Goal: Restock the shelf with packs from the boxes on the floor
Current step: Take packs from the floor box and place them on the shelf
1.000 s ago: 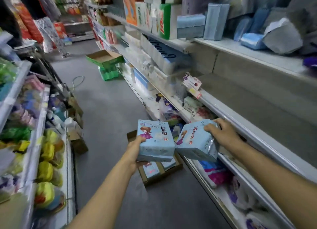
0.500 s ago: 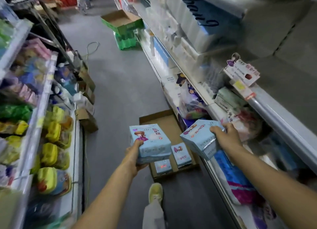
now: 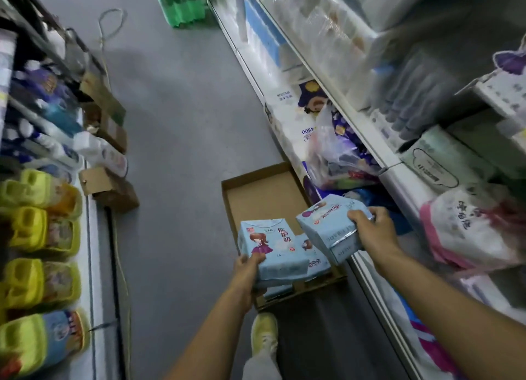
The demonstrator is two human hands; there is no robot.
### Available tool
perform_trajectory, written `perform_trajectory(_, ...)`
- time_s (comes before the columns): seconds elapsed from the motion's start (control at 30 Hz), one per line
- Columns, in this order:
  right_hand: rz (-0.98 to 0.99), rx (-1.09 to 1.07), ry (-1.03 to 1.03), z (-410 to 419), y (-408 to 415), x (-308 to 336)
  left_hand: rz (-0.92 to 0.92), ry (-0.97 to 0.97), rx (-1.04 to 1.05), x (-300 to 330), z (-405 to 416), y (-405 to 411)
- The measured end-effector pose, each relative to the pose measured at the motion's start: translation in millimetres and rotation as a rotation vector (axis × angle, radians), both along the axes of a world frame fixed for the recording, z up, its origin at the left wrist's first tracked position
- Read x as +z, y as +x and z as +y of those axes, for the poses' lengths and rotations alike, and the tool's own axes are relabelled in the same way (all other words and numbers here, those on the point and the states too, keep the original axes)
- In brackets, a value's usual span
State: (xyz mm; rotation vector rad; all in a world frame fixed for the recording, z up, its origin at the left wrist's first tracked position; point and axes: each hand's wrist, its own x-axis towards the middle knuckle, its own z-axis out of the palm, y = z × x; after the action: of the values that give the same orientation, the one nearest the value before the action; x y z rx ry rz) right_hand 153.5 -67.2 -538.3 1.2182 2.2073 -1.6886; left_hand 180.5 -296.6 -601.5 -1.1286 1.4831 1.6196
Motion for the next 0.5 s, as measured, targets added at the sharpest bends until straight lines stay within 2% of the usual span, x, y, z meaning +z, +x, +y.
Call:
perform_trajectory(0.33,-0.054,-0.133,-0.083,-16.9,-62.6,-125.7,-0.038,0.064,-0.077,-127.3,10.5,-36.4)
perform_trajectory(0.5,-0.065,-0.141,-0.148,-28.3,-90.9,-164.0,-0.099,0.046,-0.125,-168.5,9.2,-38.1)
